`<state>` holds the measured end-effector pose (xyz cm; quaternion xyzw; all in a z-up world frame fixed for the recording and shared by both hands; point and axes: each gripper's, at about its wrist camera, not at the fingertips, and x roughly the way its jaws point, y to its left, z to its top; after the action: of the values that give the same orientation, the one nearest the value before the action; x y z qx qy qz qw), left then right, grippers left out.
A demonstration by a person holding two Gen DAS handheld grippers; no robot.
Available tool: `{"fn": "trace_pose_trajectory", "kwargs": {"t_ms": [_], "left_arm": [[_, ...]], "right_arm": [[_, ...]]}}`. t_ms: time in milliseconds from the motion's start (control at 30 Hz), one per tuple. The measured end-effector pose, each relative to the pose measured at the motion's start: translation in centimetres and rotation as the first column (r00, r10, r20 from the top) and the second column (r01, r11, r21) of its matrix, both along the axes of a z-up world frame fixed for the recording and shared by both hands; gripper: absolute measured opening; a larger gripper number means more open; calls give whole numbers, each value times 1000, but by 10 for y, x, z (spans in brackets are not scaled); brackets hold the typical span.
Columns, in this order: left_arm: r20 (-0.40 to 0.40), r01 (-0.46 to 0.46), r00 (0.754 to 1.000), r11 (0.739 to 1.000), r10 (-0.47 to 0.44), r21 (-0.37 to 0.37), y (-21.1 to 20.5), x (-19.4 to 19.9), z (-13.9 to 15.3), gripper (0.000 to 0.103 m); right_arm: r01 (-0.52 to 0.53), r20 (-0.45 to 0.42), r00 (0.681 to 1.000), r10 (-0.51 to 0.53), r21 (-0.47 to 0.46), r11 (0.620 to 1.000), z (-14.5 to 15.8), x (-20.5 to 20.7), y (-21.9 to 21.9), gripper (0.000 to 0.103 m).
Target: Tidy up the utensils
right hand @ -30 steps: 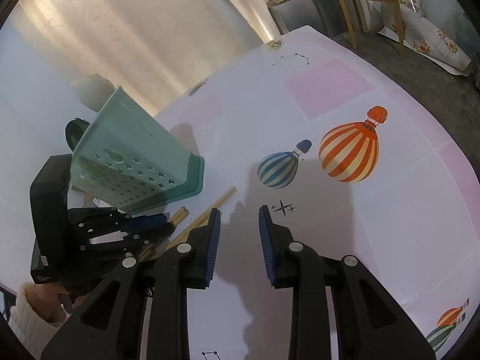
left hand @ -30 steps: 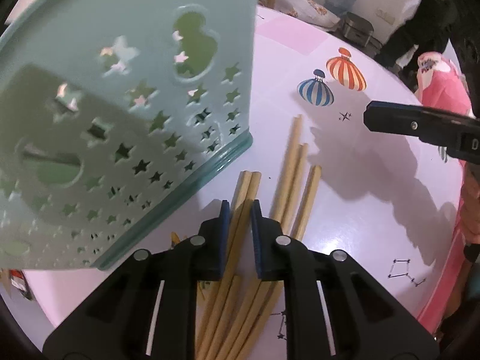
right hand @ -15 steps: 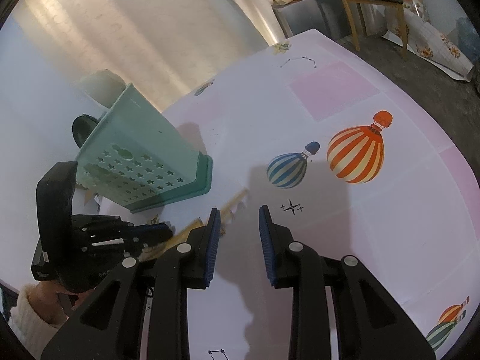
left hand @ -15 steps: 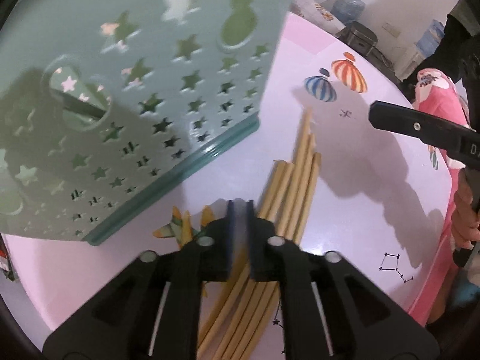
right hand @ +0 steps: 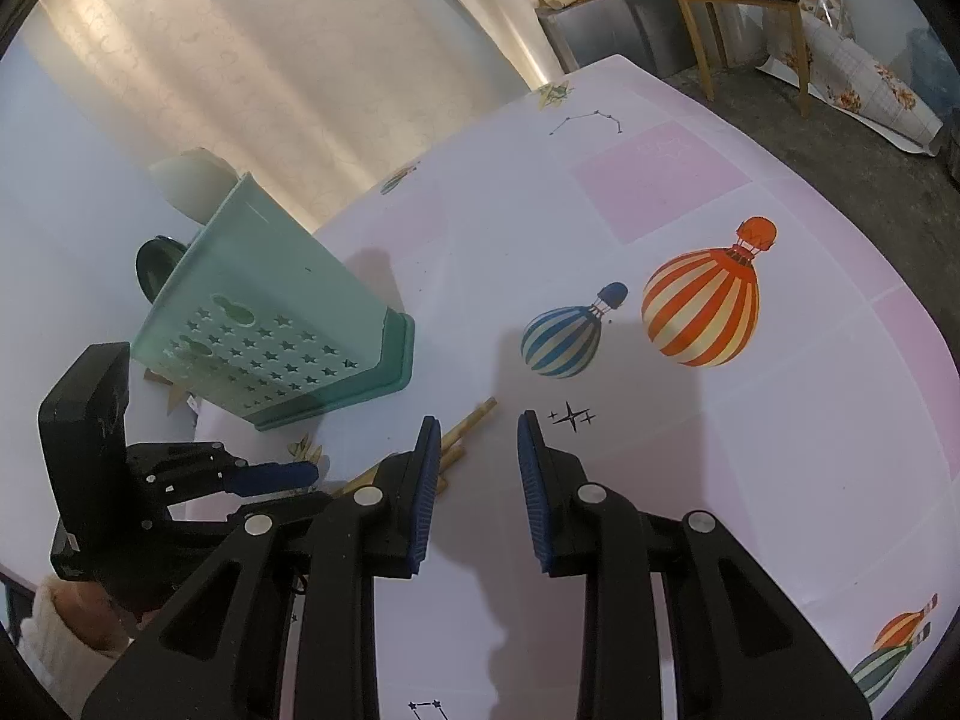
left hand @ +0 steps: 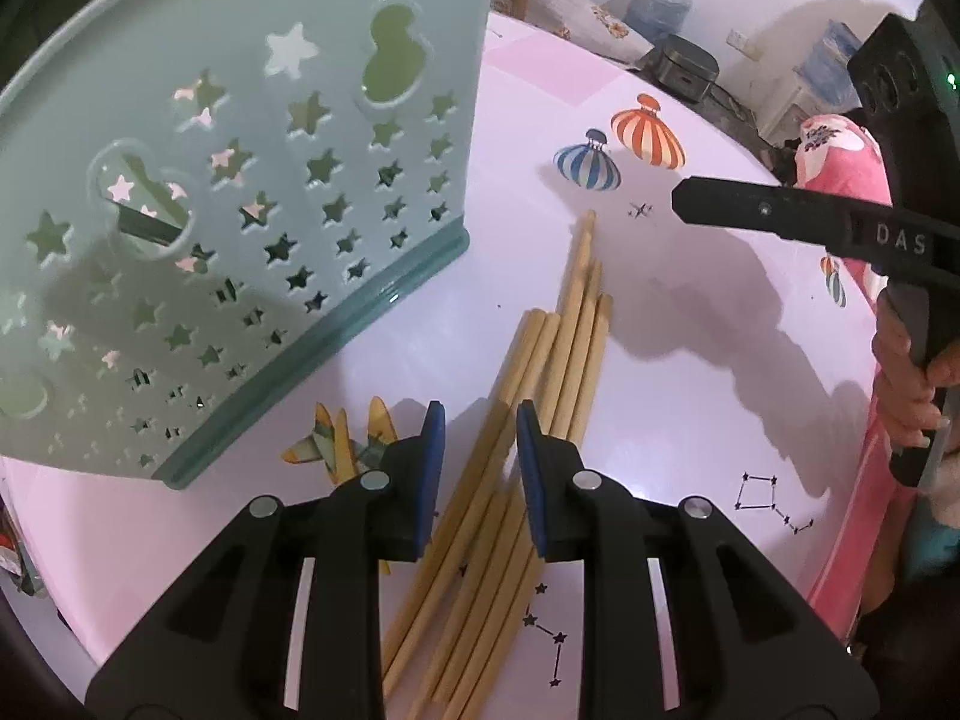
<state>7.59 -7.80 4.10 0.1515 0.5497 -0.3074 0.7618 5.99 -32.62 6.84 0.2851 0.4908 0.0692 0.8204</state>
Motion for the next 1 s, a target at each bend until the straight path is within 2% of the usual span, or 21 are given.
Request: {"fn": "trace_pose_trajectory", "kwargs": {"t_ms": [67, 133, 267, 367, 533, 700, 767, 800, 867, 1000], "left_arm": [[-18, 7, 1000, 1000, -7, 4, -3, 1, -4, 21], [-4, 25, 1000, 1000, -25, 14, -9, -1, -5, 19], [33, 71, 997, 994, -74, 82, -25, -2, -8, 17], [25, 74, 997, 994, -76, 78, -30, 1, -8, 14], [49, 77, 995, 991, -83, 112, -35, -1, -8, 13], [41, 18, 999, 997, -22, 75, -21, 0, -5, 10], [24, -13, 1000, 999, 12, 48, -12, 2, -4, 8], [21, -36, 999, 999, 35, 24, -6, 4, 0, 4], [-15, -74, 997, 997, 74, -1, 5, 9, 0, 4], [-30, -140, 990, 990, 139, -7, 24, 10, -3, 4]], "right_arm": [[-3, -2, 1000, 3, 0, 1000, 0, 0, 0, 27], [-5, -2, 1000, 5, -1, 1000, 0, 0, 1, 27], [-4, 3, 1000, 4, -6, 1000, 2, 1, 1, 27], [-2, 5, 1000, 2, -6, 1000, 2, 0, 1, 27], [-1, -1, 1000, 1, 0, 1000, -1, 0, 0, 27], [-1, 3, 1000, 1, 0, 1000, 1, 0, -2, 27], [1, 4, 1000, -1, 1, 1000, 1, 0, -2, 27], [1, 4, 1000, -1, 1, 1000, 0, 0, -2, 27], [0, 2, 1000, 0, 0, 1000, 0, 0, -2, 27], [-4, 1, 1000, 4, 1, 1000, 0, 0, 1, 27]]}}
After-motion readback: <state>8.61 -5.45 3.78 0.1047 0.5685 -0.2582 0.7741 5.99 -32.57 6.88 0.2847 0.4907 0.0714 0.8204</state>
